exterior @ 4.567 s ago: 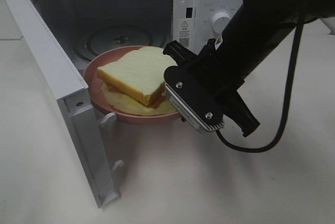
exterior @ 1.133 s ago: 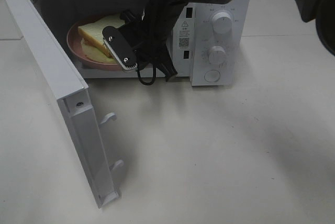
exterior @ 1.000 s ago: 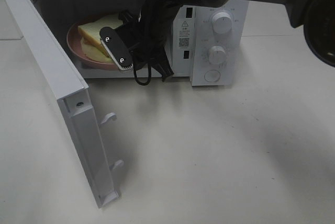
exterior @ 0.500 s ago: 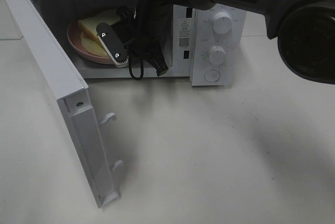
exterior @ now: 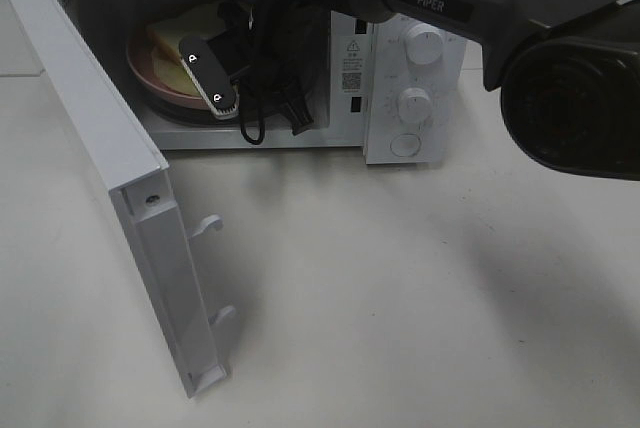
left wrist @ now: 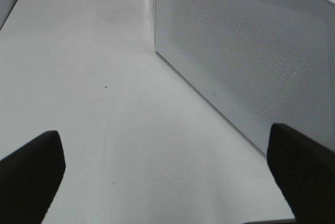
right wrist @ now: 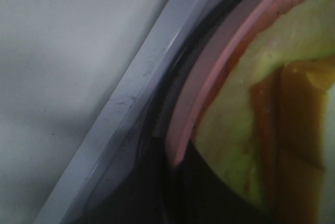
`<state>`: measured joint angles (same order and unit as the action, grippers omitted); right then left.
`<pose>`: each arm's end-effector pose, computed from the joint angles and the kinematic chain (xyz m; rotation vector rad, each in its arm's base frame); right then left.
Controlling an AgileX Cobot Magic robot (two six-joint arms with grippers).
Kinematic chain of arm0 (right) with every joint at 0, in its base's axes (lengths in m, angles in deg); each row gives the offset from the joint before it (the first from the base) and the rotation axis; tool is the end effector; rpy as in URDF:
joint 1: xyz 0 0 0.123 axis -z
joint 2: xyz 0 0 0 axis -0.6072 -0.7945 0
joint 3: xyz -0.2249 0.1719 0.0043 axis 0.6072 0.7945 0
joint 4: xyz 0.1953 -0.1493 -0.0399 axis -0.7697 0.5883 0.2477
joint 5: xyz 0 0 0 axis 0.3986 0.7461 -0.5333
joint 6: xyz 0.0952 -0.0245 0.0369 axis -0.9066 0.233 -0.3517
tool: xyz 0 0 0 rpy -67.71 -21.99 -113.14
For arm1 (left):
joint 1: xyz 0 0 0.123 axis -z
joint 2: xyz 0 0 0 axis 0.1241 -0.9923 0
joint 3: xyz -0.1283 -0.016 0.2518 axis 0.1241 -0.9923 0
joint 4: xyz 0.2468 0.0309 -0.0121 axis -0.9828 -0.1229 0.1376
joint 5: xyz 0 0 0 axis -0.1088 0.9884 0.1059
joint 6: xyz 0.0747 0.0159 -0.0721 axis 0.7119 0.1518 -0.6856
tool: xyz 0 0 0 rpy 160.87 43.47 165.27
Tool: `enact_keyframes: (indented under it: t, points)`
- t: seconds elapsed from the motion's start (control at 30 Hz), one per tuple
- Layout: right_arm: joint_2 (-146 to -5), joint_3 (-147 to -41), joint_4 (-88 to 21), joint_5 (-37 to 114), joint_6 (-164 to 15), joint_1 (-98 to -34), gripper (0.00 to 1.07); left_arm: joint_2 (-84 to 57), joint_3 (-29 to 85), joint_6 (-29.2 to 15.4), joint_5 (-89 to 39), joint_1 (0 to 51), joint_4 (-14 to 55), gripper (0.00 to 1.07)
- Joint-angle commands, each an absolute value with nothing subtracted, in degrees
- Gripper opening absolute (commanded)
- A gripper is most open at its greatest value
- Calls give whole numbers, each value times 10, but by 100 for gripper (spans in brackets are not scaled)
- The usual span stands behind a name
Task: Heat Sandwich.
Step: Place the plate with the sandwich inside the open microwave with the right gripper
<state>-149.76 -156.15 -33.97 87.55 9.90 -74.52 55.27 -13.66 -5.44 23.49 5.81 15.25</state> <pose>0.4439 0.3370 0.1647 -2.2666 1.1645 -0.3507 0.0079 -0.0141 0.2721 0.0740 2.0051 -0.1160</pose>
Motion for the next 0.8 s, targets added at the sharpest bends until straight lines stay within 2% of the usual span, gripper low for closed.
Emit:
enact_keyframes:
  t: [0.03, 0.63, 0.8]
  points:
    - [-1502, -1582, -334, 861, 94, -747, 0, 566, -138, -53, 235, 56, 154, 103]
    - [-1519, -1584, -334, 839, 92, -747, 2, 566, -138, -53, 235, 56, 154, 103]
    - [-1519, -1584, -334, 839, 79, -747, 7, 566, -138, -53, 235, 56, 154, 103]
